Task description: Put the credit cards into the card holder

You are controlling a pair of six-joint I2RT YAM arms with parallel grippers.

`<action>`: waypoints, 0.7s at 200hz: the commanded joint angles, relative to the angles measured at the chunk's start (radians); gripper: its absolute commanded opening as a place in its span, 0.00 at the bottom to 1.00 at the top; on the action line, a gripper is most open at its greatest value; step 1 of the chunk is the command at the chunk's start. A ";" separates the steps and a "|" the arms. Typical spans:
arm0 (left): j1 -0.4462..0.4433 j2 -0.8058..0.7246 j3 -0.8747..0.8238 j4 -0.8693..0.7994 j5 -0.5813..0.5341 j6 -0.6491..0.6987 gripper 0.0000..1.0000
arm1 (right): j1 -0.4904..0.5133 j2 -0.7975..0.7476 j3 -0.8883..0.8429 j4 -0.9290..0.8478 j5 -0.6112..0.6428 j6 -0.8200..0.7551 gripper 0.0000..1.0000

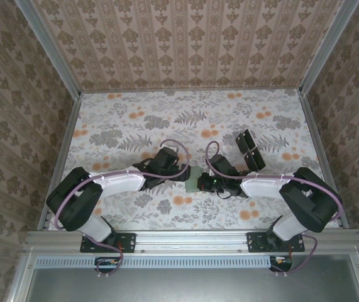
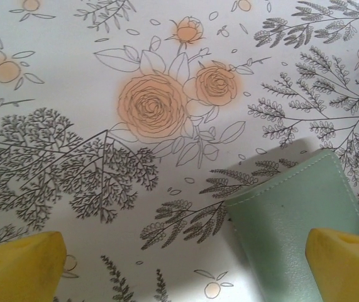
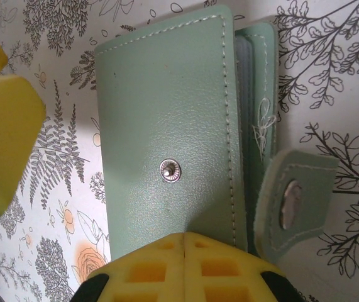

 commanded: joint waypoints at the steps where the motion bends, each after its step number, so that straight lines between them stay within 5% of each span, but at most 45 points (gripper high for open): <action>1: -0.008 0.029 0.030 0.032 0.016 0.030 1.00 | 0.005 0.025 0.013 0.003 0.007 -0.005 0.00; 81: -0.008 0.120 0.036 0.029 -0.052 0.011 1.00 | 0.005 0.004 0.023 -0.018 0.001 -0.009 0.00; 140: -0.008 0.129 -0.002 0.041 -0.078 -0.012 1.00 | -0.022 -0.243 0.090 -0.273 0.117 -0.087 0.32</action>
